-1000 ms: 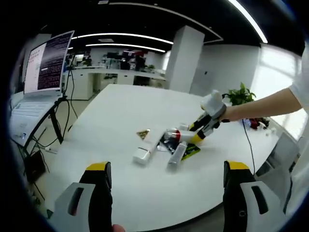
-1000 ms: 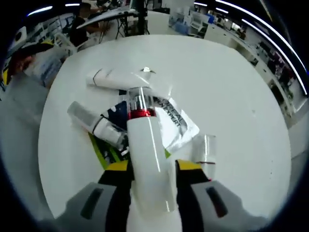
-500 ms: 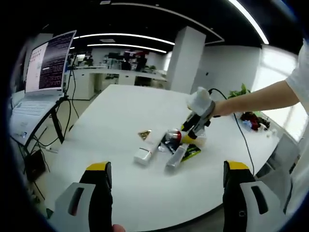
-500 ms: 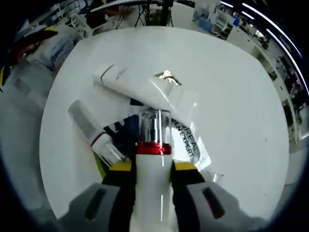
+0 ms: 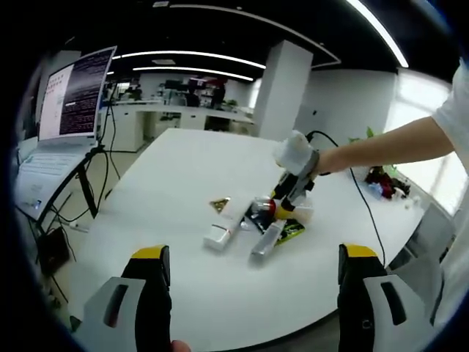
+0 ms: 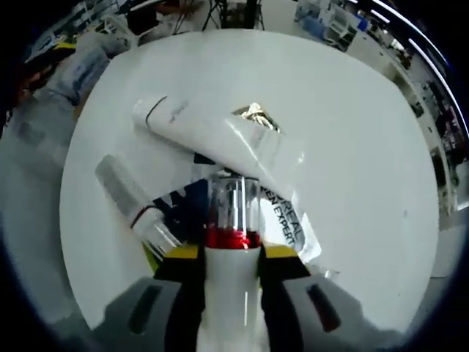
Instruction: Arrange the skincare products in the storage area until every visible bottle or jar stands upright without overlapping.
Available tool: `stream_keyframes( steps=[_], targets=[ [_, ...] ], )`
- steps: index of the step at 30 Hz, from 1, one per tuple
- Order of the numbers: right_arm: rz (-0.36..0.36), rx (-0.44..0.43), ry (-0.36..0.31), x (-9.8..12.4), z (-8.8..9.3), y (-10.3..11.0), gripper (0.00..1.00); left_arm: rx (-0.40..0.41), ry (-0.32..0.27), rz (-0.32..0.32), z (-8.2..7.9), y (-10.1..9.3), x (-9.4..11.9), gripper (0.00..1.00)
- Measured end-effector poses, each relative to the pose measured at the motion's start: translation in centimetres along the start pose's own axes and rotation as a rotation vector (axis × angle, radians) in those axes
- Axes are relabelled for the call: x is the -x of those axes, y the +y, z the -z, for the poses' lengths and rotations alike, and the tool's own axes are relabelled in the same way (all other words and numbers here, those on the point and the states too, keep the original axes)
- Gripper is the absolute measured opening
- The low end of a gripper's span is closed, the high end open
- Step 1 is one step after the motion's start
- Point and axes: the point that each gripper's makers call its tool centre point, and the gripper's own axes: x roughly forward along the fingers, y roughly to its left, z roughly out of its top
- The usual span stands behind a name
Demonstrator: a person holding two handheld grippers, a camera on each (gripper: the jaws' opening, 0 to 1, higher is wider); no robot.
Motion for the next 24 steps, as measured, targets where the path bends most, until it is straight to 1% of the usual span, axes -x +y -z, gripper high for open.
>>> stream_keyframes(
  steps=[4,8,10,11,12,14,17,19,24],
  targets=[
    [0.008,0.002,-0.015,0.2,0.0,0.0,0.29,-0.004,0.001,0.002,0.0,0.0,0.0,0.93],
    [0.001,-0.009,-0.032,0.7,-0.1,0.0,0.28,-0.006,-0.001,0.004,0.0,-0.1,0.0,0.93],
    [0.001,-0.040,-0.068,1.2,-0.4,-0.2,0.28,-0.008,-0.002,0.003,0.0,-0.1,0.0,0.92],
    [0.002,-0.058,-0.100,1.6,-0.6,-0.3,0.28,-0.010,-0.001,0.005,0.0,-0.2,0.0,0.92],
    [0.001,-0.068,-0.119,1.9,-0.8,-0.3,0.28,-0.010,-0.002,0.006,0.0,-0.2,0.0,0.92],
    [0.004,-0.086,-0.144,2.7,-0.6,-0.3,0.28,-0.012,-0.007,0.007,-0.1,-0.2,0.0,0.92],
    [0.021,-0.104,-0.203,4.0,-0.3,-0.4,0.28,-0.010,-0.008,0.009,-0.1,-0.2,0.1,0.92],
    [0.033,-0.126,-0.232,5.0,0.1,-0.5,0.28,-0.015,-0.005,0.012,-0.1,-0.3,0.0,0.92],
    [0.069,-0.166,-0.336,7.3,1.2,-0.8,0.28,-0.033,0.000,0.018,0.0,-0.5,0.0,0.92]
  ],
)
